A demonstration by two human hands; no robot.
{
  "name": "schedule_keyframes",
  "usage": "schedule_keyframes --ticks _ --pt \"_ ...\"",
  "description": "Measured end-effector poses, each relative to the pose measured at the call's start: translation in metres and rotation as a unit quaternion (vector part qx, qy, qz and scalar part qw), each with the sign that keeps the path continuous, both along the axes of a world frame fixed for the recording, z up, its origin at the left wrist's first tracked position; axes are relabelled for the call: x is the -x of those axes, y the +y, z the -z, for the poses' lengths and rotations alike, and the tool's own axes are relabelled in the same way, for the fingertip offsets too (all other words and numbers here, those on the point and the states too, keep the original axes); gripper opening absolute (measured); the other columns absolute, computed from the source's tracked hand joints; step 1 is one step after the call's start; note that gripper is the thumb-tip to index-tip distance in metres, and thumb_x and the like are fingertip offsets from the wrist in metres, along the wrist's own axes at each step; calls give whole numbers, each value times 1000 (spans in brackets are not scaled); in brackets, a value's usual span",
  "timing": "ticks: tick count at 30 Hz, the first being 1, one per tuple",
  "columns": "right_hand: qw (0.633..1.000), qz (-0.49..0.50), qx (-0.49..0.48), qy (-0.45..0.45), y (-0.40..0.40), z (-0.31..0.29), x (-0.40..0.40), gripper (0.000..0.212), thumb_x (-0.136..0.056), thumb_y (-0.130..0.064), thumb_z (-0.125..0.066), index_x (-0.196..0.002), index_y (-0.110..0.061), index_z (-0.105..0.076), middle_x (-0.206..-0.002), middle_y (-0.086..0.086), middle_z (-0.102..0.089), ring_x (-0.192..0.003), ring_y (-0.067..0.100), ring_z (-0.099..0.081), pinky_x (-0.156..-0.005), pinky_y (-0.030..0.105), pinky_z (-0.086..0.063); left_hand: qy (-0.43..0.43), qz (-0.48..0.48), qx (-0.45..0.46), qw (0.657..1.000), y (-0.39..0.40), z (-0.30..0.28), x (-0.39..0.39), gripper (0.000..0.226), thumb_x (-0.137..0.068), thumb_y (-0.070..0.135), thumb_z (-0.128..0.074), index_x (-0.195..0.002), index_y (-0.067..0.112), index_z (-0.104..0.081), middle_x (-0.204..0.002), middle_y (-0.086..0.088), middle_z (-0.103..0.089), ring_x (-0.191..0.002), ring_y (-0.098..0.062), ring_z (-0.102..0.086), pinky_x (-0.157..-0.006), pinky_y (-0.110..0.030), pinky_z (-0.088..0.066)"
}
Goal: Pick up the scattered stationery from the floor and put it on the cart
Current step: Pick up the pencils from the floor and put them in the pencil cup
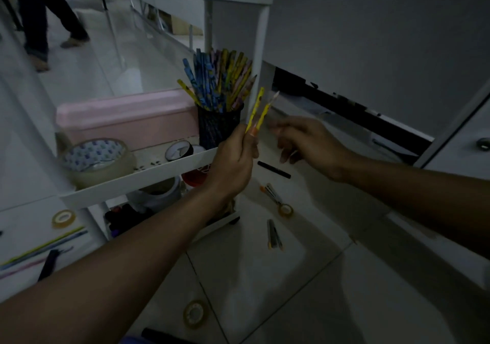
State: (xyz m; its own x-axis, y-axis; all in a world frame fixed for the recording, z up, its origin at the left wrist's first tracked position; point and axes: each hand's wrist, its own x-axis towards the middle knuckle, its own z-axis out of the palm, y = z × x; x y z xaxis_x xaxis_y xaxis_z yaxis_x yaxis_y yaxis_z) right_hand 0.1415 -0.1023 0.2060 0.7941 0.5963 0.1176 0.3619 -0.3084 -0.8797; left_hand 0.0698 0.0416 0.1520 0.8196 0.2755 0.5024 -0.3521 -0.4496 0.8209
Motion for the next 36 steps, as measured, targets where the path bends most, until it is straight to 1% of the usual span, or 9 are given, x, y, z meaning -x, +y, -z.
schedule_keyframes --ticks 3,6,10,17,20,24,29,33,36 --pt "999 -11 -35 26 7 -13 -5 24 -93 -42 -57 -89 -24 -72 -76 1 -57 -57 15 -60 -55 28 -48 1 22 4 1000 3 0 2 25 -105 22 -32 -85 14 -45 -63 -7 -43 -55 -33 -39 -51 -46 -36" --pt "998 -50 -33 20 17 -20 -4 32 -92 -46 -57 -94 -20 -74 -75 -2 -56 -57 12 -57 -57 27 -47 -14 26 -3 1000 0 -3 5 24 -105 23 -32 -84 19 -44 -60 -2 -37 -52 -22 -33 -47 -43 -29" --pt "990 -70 -109 57 31 -28 -5 26 -98 -29 -54 -91 -14 -74 -62 -1 -50 -50 8 -46 -51 23 -40 -17 28 26 999 -3 -12 2 28 -105 21 -32 -91 0 -44 -60 -2 -36 -53 -20 -31 -48 -40 -27" --pt "985 -44 -166 0 25 -33 -10 21 -96 -22 -57 -87 -14 -73 -79 8 -63 -57 8 -55 -54 22 -47 30 7 -6 1000 8 -15 5 41 -105 31 -32 -76 9 -53 -53 2 -37 -44 -6 -33 -49 -28 -28" --pt "981 -44 -189 -3 27 -32 -7 9 -94 -13 -59 -101 -14 -64 -74 2 -69 -56 10 -61 -54 23 -52 29 5 -16 999 10 -14 9 38 -104 30 -34 -79 9 -53 -55 3 -36 -49 -11 -34 -51 -30 -29" --pt "978 -31 -199 -62 31 -32 -1 51 -93 -7 -60 -139 -18 -41 -77 10 -69 -59 15 -65 -58 27 -56 30 -12 -48 998 15 -16 11 33 -104 30 -36 -83 13 -54 -59 3 -41 -51 -11 -38 -54 -31 -31" --pt "979 -37 -187 -69 37 -32 3 28 -96 -10 -56 -124 -7 -58 -85 11 -70 -63 17 -64 -56 23 -53 14 -16 -49 999 15 -24 5 31 -104 28 -35 -78 29 -50 -62 13 -44 -53 -2 -41 -56 -28 -33" --pt "970 -45 -228 76 39 -32 2 27 -95 -17 -59 -121 -9 -53 -94 13 -69 -60 14 -58 -56 26 -50 -20 -7 -34 999 9 -31 2 29 -105 26 -34 -83 29 -55 -63 20 -51 -58 1 -45 -57 -23 -35" --pt "975 -73 -201 61 39 -33 1 14 -96 -18 -56 -98 -8 -66 -89 6 -73 -58 9 -56 -56 22 -49 -20 -26 -34 999 10 -34 1 32 -103 28 -37 -77 30 -56 -60 18 -53 -55 1 -47 -56 -25 -37"
